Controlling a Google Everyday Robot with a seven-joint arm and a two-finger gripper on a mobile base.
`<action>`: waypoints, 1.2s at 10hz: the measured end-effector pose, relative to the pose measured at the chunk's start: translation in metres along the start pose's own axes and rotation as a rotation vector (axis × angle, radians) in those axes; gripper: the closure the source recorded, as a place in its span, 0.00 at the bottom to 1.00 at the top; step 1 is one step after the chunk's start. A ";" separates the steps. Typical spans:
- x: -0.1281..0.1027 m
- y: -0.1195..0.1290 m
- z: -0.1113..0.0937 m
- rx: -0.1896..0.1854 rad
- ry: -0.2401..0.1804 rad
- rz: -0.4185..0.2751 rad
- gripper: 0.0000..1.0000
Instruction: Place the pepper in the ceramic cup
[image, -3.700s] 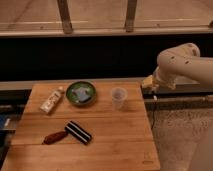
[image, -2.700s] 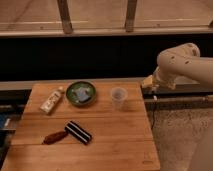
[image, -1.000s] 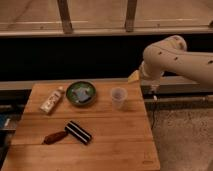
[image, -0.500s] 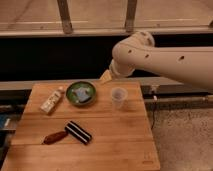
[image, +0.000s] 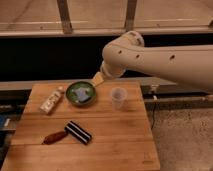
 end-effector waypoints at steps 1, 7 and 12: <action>0.000 0.000 0.000 0.000 0.000 0.001 0.20; -0.011 0.032 0.027 -0.035 0.031 -0.153 0.20; -0.026 0.130 0.072 -0.135 0.113 -0.413 0.20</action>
